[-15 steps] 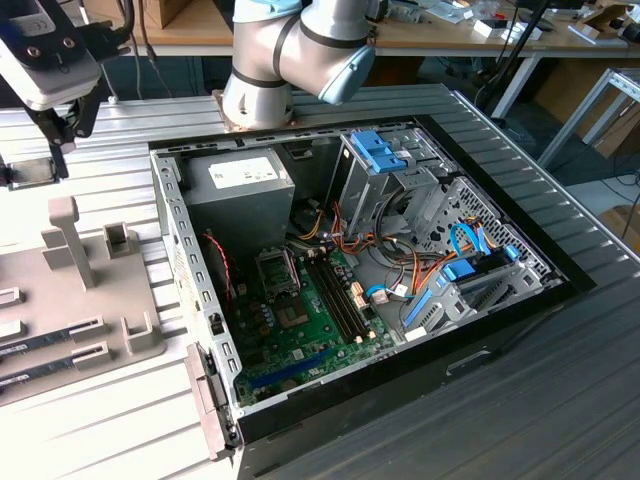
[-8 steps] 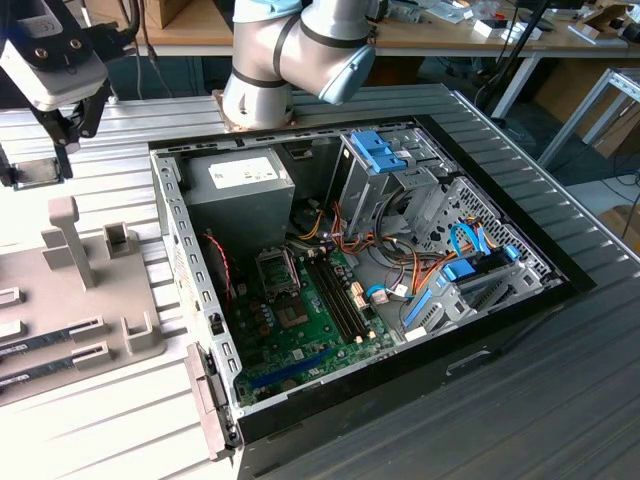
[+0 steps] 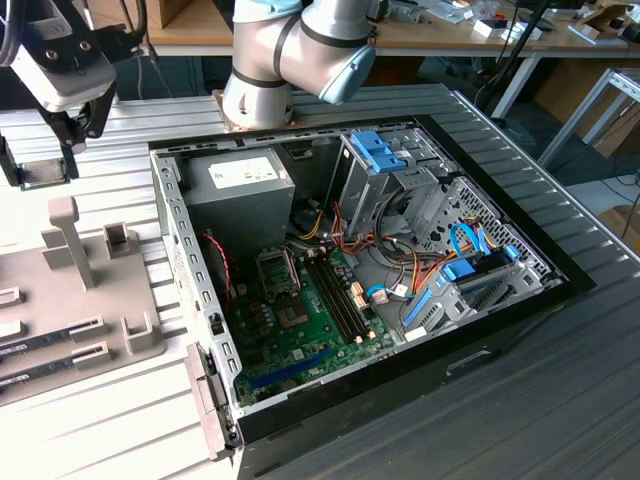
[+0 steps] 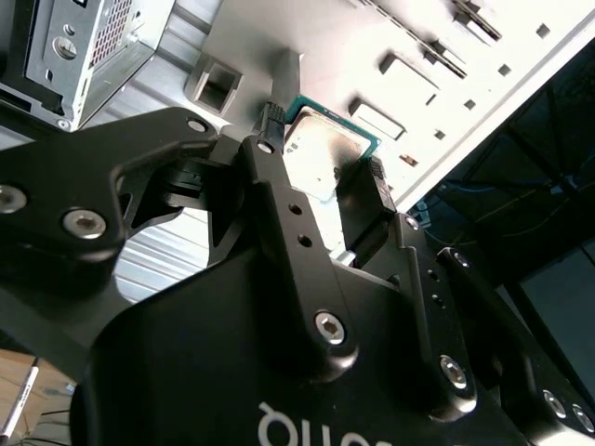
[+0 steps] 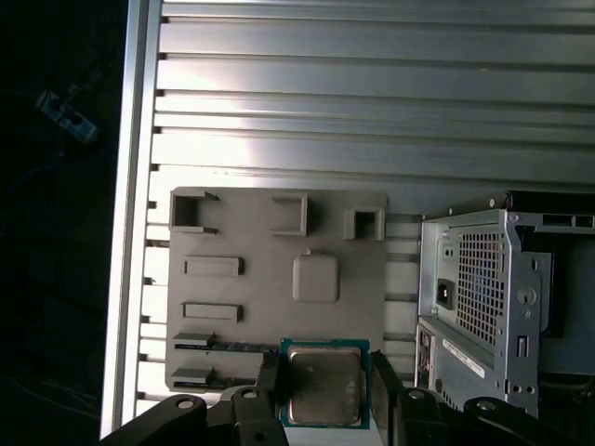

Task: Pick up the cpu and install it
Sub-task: 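Pick up the cpu and move it towards the insertion slot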

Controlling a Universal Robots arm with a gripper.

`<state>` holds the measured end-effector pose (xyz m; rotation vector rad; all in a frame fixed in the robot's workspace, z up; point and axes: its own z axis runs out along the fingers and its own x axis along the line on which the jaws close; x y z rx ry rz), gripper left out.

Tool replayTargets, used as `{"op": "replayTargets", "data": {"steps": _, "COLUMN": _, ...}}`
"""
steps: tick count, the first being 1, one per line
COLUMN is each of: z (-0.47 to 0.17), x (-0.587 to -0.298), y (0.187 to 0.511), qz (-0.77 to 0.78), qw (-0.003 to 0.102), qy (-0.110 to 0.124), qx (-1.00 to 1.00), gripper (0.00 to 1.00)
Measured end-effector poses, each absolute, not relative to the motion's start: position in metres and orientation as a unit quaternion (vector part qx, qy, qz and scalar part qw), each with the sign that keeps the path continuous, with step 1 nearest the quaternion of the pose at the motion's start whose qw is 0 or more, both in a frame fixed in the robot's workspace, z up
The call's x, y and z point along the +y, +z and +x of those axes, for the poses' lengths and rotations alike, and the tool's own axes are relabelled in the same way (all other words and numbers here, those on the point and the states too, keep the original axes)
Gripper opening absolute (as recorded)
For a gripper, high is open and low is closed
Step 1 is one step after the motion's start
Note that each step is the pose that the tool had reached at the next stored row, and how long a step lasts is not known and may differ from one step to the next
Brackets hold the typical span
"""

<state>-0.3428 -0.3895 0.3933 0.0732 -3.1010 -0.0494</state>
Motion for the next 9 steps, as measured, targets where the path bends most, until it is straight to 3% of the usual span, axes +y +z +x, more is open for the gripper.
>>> {"op": "replayTargets", "data": {"steps": 9, "z": -0.3395, "x": -0.3895, "y": 0.3922, "qz": 0.024, "qw": 0.02, "qy": -0.016, "qx": -0.999, "gripper": 0.47}}
